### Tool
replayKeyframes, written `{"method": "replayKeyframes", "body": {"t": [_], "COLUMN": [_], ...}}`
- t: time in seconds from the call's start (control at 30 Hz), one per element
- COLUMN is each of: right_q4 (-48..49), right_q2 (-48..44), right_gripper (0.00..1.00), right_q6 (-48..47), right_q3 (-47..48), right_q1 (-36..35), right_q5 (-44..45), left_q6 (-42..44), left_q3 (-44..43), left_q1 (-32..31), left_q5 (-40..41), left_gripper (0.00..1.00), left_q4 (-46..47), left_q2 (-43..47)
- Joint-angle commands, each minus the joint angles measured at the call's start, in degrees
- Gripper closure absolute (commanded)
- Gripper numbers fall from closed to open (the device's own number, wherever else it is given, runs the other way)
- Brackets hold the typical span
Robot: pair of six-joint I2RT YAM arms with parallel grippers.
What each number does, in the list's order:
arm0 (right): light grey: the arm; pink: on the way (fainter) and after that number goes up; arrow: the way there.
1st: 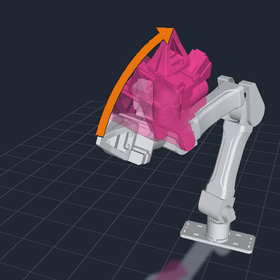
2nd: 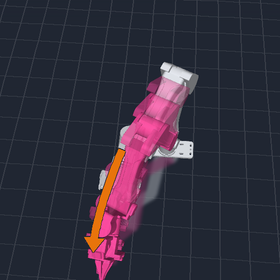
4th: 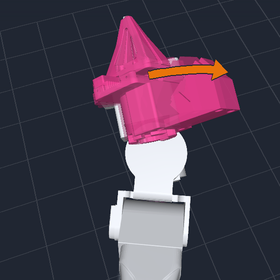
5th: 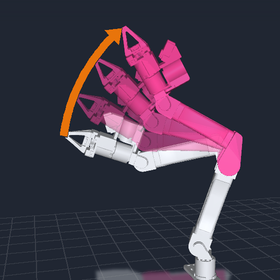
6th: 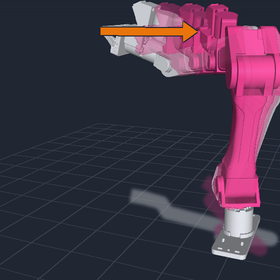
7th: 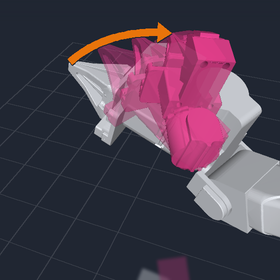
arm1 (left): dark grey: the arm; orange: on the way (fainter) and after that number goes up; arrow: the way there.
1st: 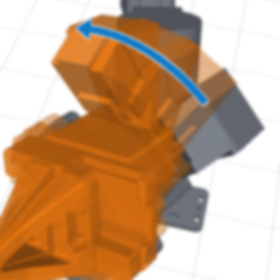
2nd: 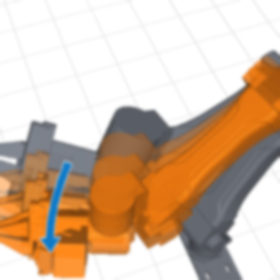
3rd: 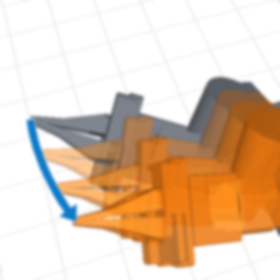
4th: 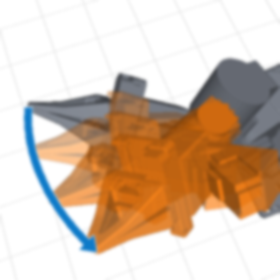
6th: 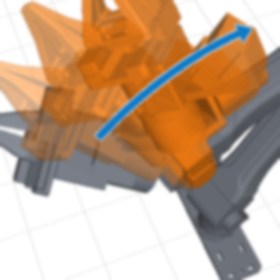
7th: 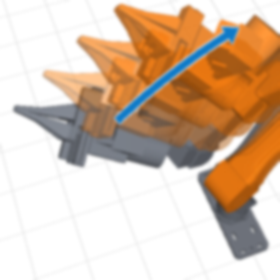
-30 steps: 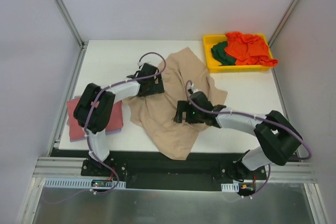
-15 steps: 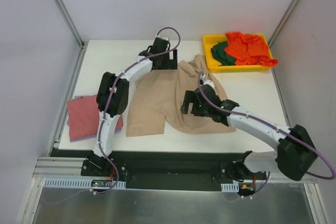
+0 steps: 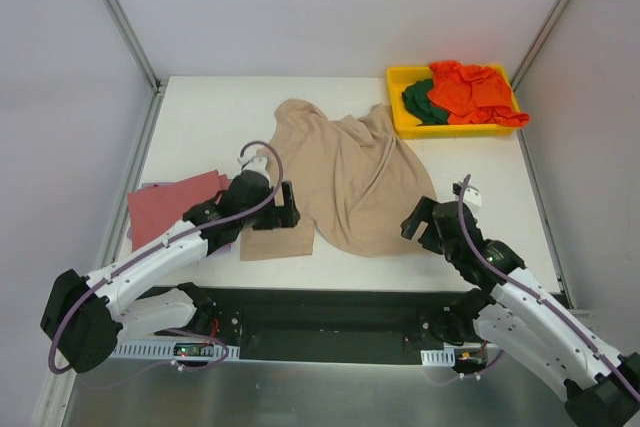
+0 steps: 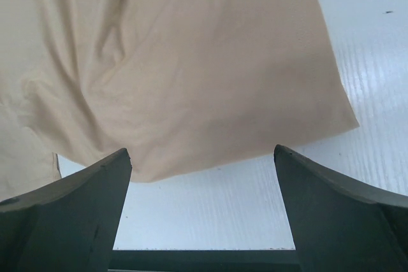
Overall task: Fold and stack the t-shirts
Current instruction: Flatten out the tshirt
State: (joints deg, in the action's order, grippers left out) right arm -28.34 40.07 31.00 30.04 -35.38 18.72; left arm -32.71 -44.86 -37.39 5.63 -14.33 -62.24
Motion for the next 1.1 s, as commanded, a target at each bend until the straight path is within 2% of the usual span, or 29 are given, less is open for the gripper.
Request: {"method": "replayKeyframes", "body": {"t": [0.0,0.13,0.27,0.37,0.5,0.77,0.9,1.03,1.07], "right_q4": [-3.4,-4.6,-5.0,-5.3,-5.4,-5.2,-5.1,-5.1,-5.1], "right_q2": [-5.7,-7.1,-6.2,-5.2,-4.2,-3.4,-3.3,-3.4,-3.4], "right_gripper": [0.04,0.04,0.04,0.04,0.04,0.04,0.04,0.04,0.04], "right_q6": [2.6,2.8,2.6,2.1,1.8,1.3,1.3,1.1,1.1], "right_q3": [-2.1,-3.6,-4.1,-4.0,-4.0,-4.2,-4.6,-4.8,-4.8], "right_q1": [0.6,0.7,0.7,0.7,0.8,0.8,1.0,1.1,1.2], "right_q5": [3.3,3.6,3.2,3.4,3.4,4.2,4.4,4.7,4.8], "left_q6": [-13.2,-18.9,-21.8,-23.4,-25.3,-31.4,-32.5,-30.8,-30.6], "left_q3": [12.0,18.7,21.1,21.3,20.6,21.5,20.3,19.5,19.5], "left_q1": [-2.2,-2.3,-2.3,-2.3,-2.3,-2.3,-2.2,-2.2,-2.2], "left_q5": [6.1,10.6,13.0,14.8,17.8,23.7,24.8,21.0,19.6], "left_gripper": [0.01,0.02,0.06,0.14,0.31,0.46,0.5,0.72,0.73], "left_q4": [-6.3,-11.6,-13.6,-13.6,-13.6,-13.4,-12.7,-9.9,-9.3], "left_q2": [7.0,15.6,18.1,16.2,12.3,4.9,0.3,-3.3,-3.9]}}
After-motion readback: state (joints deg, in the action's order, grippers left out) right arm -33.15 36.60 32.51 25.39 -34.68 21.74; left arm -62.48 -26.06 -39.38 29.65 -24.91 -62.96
